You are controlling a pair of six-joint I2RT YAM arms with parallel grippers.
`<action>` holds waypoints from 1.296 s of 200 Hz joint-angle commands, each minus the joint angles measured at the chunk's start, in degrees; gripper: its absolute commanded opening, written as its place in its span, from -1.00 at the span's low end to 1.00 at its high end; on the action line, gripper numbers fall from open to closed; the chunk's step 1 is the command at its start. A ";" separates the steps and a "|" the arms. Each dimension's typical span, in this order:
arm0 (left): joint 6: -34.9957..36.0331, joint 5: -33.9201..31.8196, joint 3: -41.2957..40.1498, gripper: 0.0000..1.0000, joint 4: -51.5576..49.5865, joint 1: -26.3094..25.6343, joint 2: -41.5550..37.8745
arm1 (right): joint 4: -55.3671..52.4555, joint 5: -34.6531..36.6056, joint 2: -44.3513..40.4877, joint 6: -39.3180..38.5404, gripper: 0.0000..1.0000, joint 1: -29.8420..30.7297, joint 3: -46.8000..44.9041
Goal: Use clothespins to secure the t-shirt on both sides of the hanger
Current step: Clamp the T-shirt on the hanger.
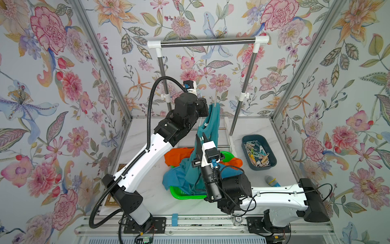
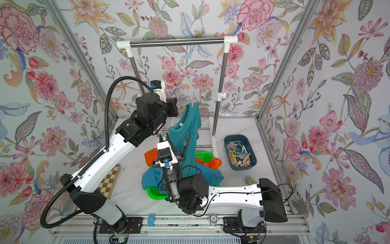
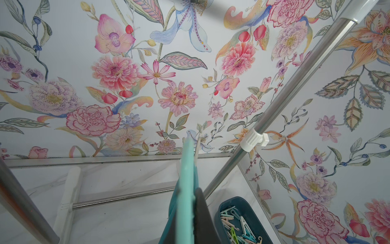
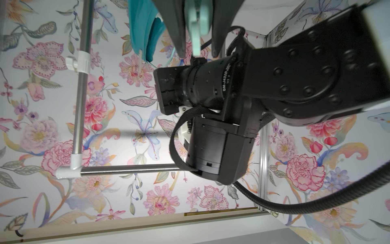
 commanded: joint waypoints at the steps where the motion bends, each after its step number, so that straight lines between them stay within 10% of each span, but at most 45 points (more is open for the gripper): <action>1: 0.44 -1.94 3.66 -1.00 1.76 -0.32 0.85 | -4.26 4.06 -3.57 5.22 -0.79 -2.26 0.63; 47: 0.81 -0.79 14.31 -1.00 -2.57 -0.37 8.13 | -50.31 -5.16 -13.78 51.80 -0.80 -12.91 1.52; 173: 5.53 -11.29 26.14 -1.00 -7.26 -6.03 14.28 | -58.88 -17.16 -14.47 50.13 -0.77 -16.01 5.05; 259: 5.23 -11.53 26.05 -1.00 -7.27 -6.73 14.63 | -54.23 -10.48 -17.77 47.69 -0.77 -17.53 -0.48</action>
